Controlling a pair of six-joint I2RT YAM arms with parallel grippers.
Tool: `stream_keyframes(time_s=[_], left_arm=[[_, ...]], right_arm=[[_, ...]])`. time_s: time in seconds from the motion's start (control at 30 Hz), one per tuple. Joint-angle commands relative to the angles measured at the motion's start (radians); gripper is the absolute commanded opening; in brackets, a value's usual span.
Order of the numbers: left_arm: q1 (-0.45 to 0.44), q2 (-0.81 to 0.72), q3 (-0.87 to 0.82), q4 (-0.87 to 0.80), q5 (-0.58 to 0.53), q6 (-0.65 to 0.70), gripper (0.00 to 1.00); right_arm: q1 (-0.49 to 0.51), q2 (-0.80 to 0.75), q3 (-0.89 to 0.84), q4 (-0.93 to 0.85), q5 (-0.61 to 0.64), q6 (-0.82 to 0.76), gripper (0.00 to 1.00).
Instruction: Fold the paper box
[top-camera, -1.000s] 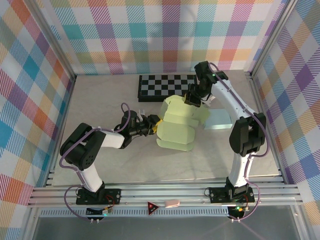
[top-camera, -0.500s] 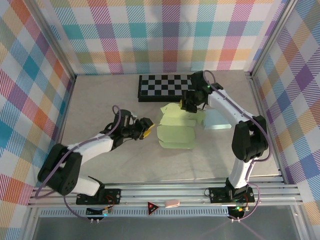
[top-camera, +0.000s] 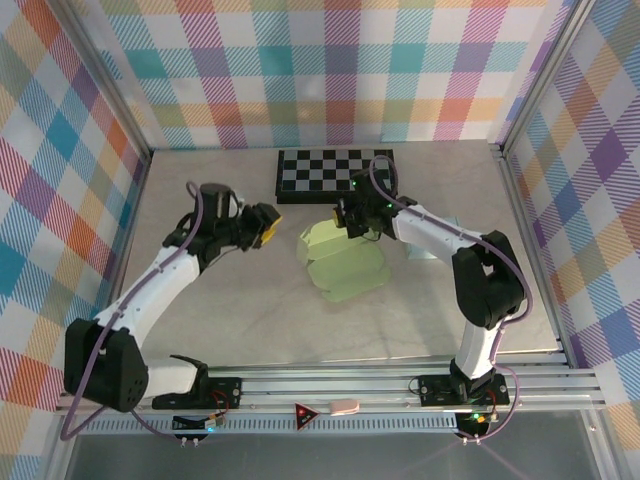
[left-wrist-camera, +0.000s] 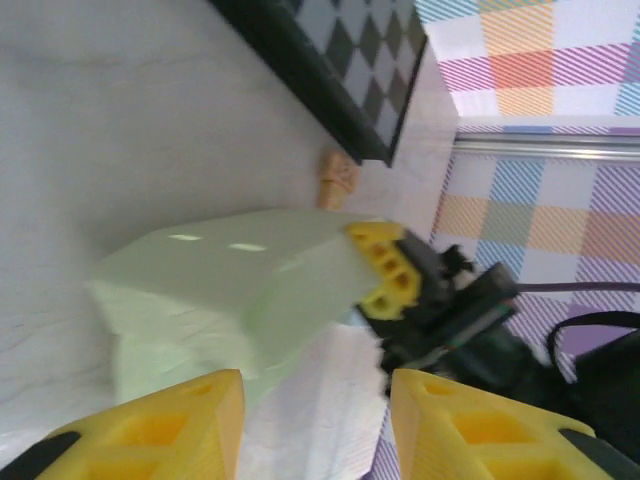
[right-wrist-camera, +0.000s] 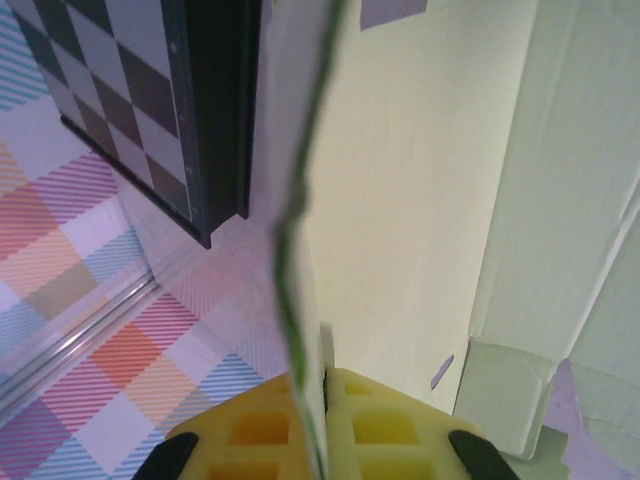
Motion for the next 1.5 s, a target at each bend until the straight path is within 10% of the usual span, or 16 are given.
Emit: stream_keyframes(time_s=[0.0,1.07,1.47], left_arm=[[-0.044,0.086,0.136,-0.073,0.056,-0.013,0.41],[-0.152,0.341,0.250,0.010,-0.041,-0.147,0.41],[-0.152,0.343,0.228,0.041,-0.052,-0.162,0.21]], right_arm=[[0.013,-0.016,-0.036,0.103,0.011,0.008,0.00],[0.031,-0.004,-0.017,0.096,-0.048,0.044,0.00],[0.039,-0.024,-0.034,0.096,-0.042,0.041,0.00]])
